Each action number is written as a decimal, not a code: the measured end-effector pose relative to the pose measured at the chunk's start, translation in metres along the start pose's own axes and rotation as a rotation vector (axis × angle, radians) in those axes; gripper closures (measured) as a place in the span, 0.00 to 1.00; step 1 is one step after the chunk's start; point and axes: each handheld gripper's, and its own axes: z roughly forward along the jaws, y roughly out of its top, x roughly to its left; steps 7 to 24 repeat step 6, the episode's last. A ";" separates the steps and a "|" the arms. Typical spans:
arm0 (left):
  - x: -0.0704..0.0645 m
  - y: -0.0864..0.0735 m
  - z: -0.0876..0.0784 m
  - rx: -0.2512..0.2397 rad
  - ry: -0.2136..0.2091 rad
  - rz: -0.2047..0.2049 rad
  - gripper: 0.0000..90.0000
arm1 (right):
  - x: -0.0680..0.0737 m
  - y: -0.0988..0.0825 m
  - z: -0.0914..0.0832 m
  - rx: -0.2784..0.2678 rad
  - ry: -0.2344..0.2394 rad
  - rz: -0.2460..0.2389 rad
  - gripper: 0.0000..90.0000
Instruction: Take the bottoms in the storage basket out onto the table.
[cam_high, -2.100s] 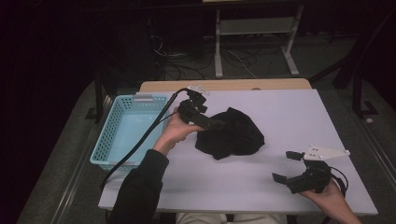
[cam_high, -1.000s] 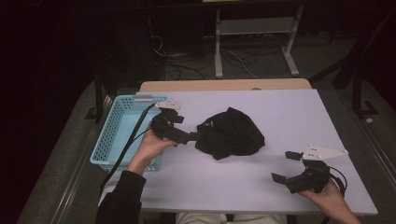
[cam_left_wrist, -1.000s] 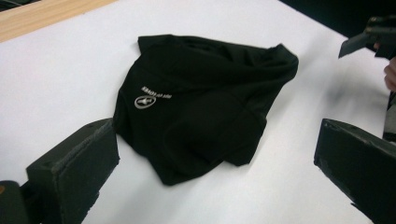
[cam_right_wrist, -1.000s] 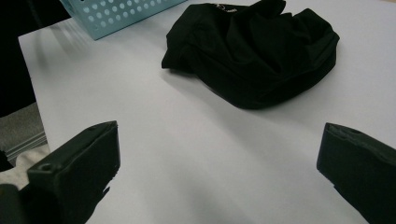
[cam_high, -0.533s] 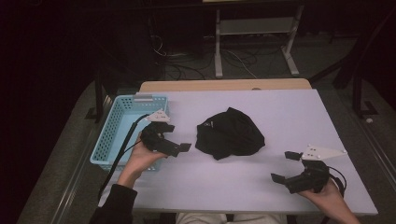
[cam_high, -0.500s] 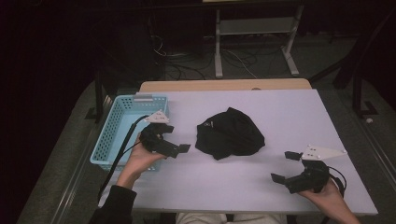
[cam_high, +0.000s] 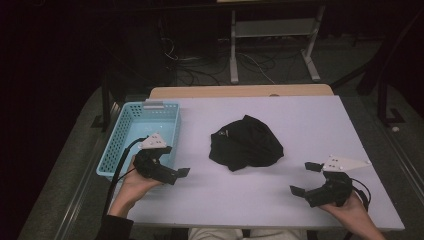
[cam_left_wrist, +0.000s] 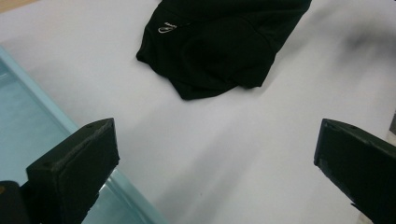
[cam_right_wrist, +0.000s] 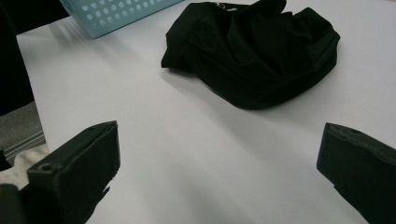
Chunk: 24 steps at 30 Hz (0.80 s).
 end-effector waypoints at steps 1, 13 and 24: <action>-0.001 -0.002 -0.003 -0.011 0.006 -0.004 0.00 | 0.000 0.000 0.000 -0.001 -0.001 -0.001 0.00; -0.004 -0.007 -0.005 -0.031 0.004 -0.006 0.00 | 0.000 0.000 0.000 -0.001 -0.002 0.001 0.00; -0.004 -0.007 -0.005 -0.031 0.004 -0.006 0.00 | 0.000 0.000 0.000 -0.001 -0.002 0.001 0.00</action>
